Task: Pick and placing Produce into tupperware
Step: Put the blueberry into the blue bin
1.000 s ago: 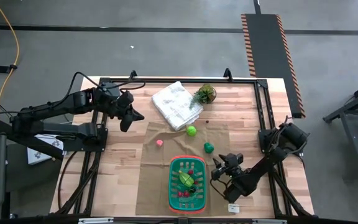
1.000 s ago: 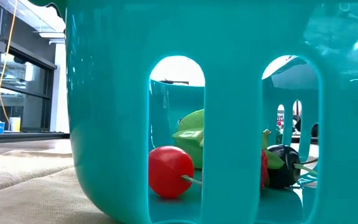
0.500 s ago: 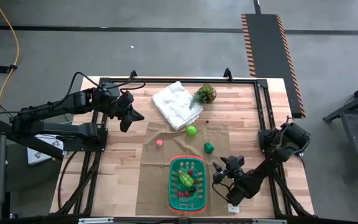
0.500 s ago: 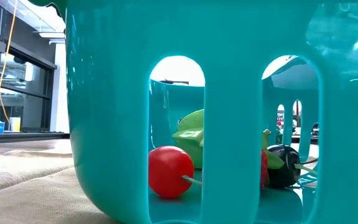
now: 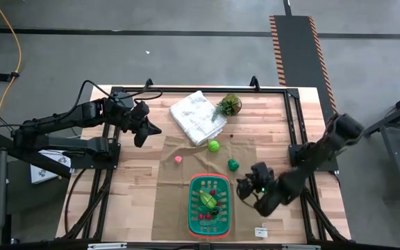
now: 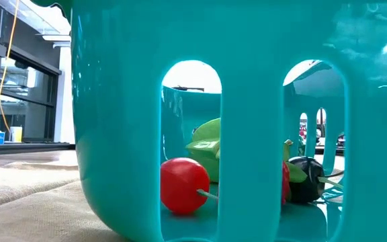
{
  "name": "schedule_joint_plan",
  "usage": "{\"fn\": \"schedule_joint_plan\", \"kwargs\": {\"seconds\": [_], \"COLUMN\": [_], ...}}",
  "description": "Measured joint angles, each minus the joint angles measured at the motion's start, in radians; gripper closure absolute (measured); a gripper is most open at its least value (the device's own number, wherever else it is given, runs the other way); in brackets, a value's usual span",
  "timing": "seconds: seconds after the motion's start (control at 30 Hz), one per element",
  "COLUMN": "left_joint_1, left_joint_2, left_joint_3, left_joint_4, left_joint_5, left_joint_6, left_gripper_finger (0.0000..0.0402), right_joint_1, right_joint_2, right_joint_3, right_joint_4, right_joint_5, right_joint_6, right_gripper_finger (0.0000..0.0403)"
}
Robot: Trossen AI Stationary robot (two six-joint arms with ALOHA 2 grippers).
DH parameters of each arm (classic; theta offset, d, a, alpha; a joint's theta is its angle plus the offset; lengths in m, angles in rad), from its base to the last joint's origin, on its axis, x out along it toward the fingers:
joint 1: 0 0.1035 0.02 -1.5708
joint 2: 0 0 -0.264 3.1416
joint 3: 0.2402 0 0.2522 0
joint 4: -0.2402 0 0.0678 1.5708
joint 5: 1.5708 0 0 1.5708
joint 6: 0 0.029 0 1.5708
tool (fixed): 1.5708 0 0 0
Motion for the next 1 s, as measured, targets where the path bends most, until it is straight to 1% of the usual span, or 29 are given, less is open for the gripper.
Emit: {"fn": "schedule_joint_plan", "kwargs": {"seconds": [0.13, 0.23, 0.3, 0.43, 0.53, 0.6, 0.67, 0.7, 0.83, 0.9, 0.97, 1.0], "left_joint_1": [0.0, 0.0, 0.0, 0.0, 0.0, 0.0, 0.0, 0.0, 0.0, 0.0, 0.0, 0.0], "left_joint_2": [0.0, 0.0, 0.0, 0.0, 0.0, 0.0, 0.0, 0.0, 0.0, 0.0, 0.0, 0.0], "left_joint_3": [0.0, 0.0, 0.0, 0.0, 0.0, 0.0, 0.0, 0.0, 0.0, 0.0, 0.0, 0.0], "left_joint_4": [-0.001, -0.001, -0.002, -0.012, -0.022, -0.031, -0.037, -0.039, -0.041, -0.045, -0.058, -0.062], "left_joint_5": [0.0, 0.0, 0.0, 0.001, 0.001, 0.001, 0.001, 0.001, 0.001, 0.001, 0.001, 0.0], "left_joint_6": [0.0, 0.003, 0.013, 0.047, 0.056, 0.059, 0.073, 0.078, 0.078, 0.077, 0.077, 0.077], "left_gripper_finger": [0.0399, 0.0399, 0.0399, 0.0399, 0.0399, 0.0399, 0.0399, 0.0399, 0.0399, 0.0399, 0.0399, 0.0399], "right_joint_1": [-0.112, -0.201, -0.257, -0.348, -0.404, -0.434, -0.466, -0.479, -0.514, -0.535, -0.577, -0.603], "right_joint_2": [-0.135, -0.201, -0.235, -0.251, -0.234, -0.229, -0.229, -0.229, -0.229, -0.225, -0.224, -0.224], "right_joint_3": [0.0, 0.0, 0.0, 0.0, 0.0, 0.0, 0.0, 0.0, 0.0, 0.0, 0.0, 0.0], "right_joint_4": [0.057, 0.074, 0.08, 0.032, 0.023, 0.01, 0.009, 0.003, 0.002, 0.009, -0.016, -0.03], "right_joint_5": [-0.191, -0.336, -0.41, -0.53, -0.663, -0.709, -0.692, -0.663, -0.486, -0.425, -0.43, -0.452], "right_joint_6": [-0.149, -0.229, -0.272, -0.338, -0.398, -0.431, -0.455, -0.474, -0.513, -0.513, -0.503, -0.499], "right_gripper_finger": [0.0166, 0.0166, 0.0166, 0.0166, 0.0166, 0.0166, 0.0166, 0.0166, 0.0166, 0.0166, 0.0166, 0.0166]}}
